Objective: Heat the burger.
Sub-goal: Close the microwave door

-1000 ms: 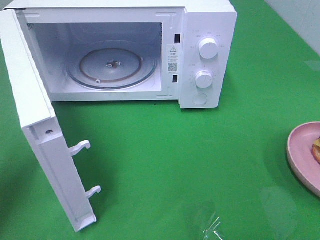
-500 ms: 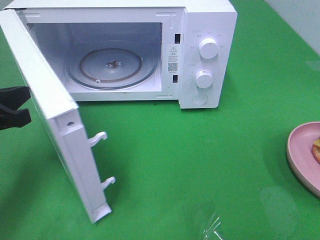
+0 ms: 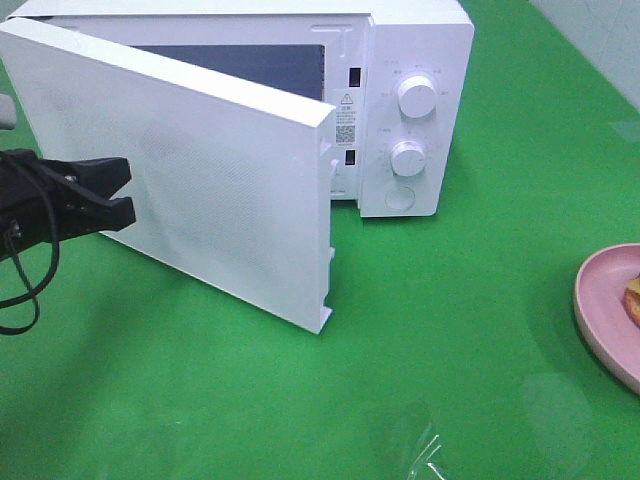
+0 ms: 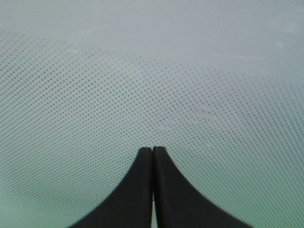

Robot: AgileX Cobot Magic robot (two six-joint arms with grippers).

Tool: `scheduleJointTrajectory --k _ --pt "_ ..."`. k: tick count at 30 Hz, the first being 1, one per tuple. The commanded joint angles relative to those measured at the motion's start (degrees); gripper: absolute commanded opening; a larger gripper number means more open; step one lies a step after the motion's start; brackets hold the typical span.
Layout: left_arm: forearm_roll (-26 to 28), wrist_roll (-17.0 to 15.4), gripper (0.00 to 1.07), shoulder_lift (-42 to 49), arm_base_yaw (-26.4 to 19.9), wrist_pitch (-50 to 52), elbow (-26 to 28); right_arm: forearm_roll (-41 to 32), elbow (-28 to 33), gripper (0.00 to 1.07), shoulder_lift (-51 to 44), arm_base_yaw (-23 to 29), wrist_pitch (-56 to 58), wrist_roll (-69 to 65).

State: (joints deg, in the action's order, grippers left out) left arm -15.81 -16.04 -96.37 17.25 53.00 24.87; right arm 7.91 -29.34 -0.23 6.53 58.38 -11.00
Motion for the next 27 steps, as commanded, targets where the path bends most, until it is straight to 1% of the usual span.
scheduleJointTrajectory --k 1,2,4,5,6,7,9,10,11,13,14,17,19,20,21,22,24,26,27 --pt "3.3 1.8 0.00 -1.7 2.5 0.5 2.5 -0.1 0.1 0.75 -1.5 -0.4 -0.6 0.7" --pt "3.3 1.8 0.00 -1.7 2.5 0.5 2.5 -0.1 0.1 0.75 -1.5 -0.4 -0.6 0.7" --pt "6.2 2.4 0.00 -3.6 5.1 0.3 5.1 -0.1 0.1 0.75 -1.5 -0.4 -0.6 0.7" --pt "6.2 2.4 0.00 -3.6 5.1 0.3 5.1 -0.1 0.1 0.75 -1.5 -0.4 -0.6 0.7" --pt "7.9 3.3 0.00 -4.5 6.2 0.2 6.5 -0.1 0.1 0.75 -1.5 -0.4 -0.6 0.7" --pt "7.9 3.3 0.00 -4.5 6.2 0.2 6.5 -0.1 0.1 0.75 -1.5 -0.4 -0.6 0.7" --pt "10.0 4.7 0.00 -6.2 8.0 -0.3 8.9 -0.1 0.1 0.75 -1.5 -0.4 -0.6 0.7" --pt "10.0 4.7 0.00 -6.2 8.0 -0.3 8.9 -0.1 0.1 0.75 -1.5 -0.4 -0.6 0.7" --pt "10.7 5.0 0.00 -7.1 9.1 -1.3 10.4 -0.1 0.1 0.75 -1.5 -0.4 -0.6 0.7" --pt "10.8 5.2 0.00 -7.5 9.4 -1.7 11.1 -0.1 0.1 0.75 -1.5 -0.4 -0.6 0.7" --pt "10.9 5.3 0.00 -8.3 10.4 -2.5 12.8 0.0 0.1 0.75 -1.5 -0.4 -0.6 0.7" --pt "10.9 5.6 0.00 -8.9 11.0 -3.0 14.4 0.0 0.1 0.75 -1.5 -0.4 -0.6 0.7" --pt "11.3 6.4 0.00 -10.1 12.2 -4.1 16.8 0.0 0.1 0.75 -1.5 -0.4 -0.6 0.7" --pt "11.3 6.4 0.00 -10.1 12.2 -4.1 16.8 0.0 0.1 0.75 -1.5 -0.4 -0.6 0.7" --pt "11.9 6.8 0.00 -10.9 12.8 -4.8 18.4 0.0 0.1 0.75 -1.5 -0.4 -0.6 0.7" --pt "11.9 6.8 0.00 -10.9 12.8 -4.8 18.4 0.0 0.1 0.75 -1.5 -0.4 -0.6 0.7" --pt "12.2 6.8 0.00 -12.0 13.9 -5.7 20.9 0.0 0.1 0.75 -1.5 -0.4 -0.6 0.7" --pt "12.2 6.8 0.00 -12.0 13.9 -5.7 20.9 0.0 0.1 0.75 -1.5 -0.4 -0.6 0.7" --pt "12.5 6.8 0.00 -12.8 14.4 -5.8 22.5 0.0 0.1 0.75 -1.5 -0.4 -0.6 0.7"
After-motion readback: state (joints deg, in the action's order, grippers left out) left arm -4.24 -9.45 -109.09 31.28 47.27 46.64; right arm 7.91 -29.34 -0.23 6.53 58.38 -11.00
